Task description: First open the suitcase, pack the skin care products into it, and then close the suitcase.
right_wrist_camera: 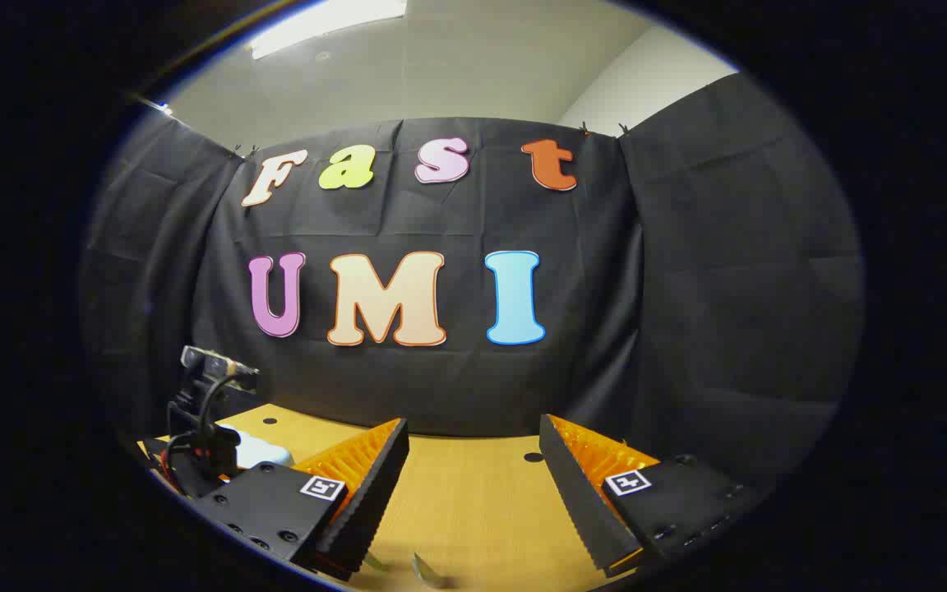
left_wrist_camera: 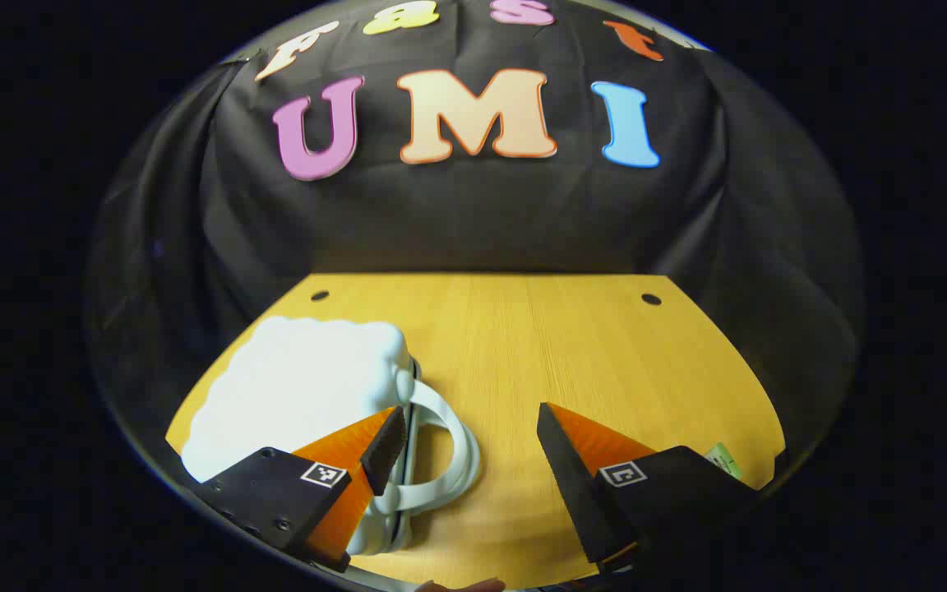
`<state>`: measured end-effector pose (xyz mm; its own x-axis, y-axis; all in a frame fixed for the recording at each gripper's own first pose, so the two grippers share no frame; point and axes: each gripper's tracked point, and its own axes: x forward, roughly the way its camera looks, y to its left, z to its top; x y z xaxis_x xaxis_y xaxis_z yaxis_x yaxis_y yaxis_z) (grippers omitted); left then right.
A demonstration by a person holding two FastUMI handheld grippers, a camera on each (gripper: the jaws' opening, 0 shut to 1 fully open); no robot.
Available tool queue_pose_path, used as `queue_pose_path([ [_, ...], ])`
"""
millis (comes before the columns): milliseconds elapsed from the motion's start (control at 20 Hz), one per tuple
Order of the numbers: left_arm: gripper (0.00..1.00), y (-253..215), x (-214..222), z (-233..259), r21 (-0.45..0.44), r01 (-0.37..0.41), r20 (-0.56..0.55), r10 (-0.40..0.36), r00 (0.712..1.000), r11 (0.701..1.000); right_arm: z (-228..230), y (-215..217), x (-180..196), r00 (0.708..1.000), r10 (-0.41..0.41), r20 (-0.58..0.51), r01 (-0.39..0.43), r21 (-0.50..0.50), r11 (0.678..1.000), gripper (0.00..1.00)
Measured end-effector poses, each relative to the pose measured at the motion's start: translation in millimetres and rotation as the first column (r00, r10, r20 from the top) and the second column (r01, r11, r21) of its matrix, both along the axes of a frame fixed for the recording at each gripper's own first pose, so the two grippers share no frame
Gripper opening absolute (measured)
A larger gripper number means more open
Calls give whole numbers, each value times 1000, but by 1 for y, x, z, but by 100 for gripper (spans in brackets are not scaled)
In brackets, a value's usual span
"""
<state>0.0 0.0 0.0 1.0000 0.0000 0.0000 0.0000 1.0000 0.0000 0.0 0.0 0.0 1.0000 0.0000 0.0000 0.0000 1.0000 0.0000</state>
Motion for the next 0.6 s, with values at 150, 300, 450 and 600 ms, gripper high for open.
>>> queue_pose_path([
  [150,96,2,19,-18,-20,0,-97,-1,995,1000,-2,-3,1,1000,-25,-15,25,-24,999,99],
  [300,96,2,40,-32,-14,2,-174,-4,985,1000,-6,-8,0,998,-47,-29,46,-42,998,99],
  [450,94,-2,55,-45,-28,12,-240,-19,971,1000,-8,-10,-1,997,-62,-38,60,-58,997,99],
  [600,93,-2,66,-53,-45,7,-291,-20,957,999,-11,-10,-4,997,-69,-41,65,-74,995,99],
])
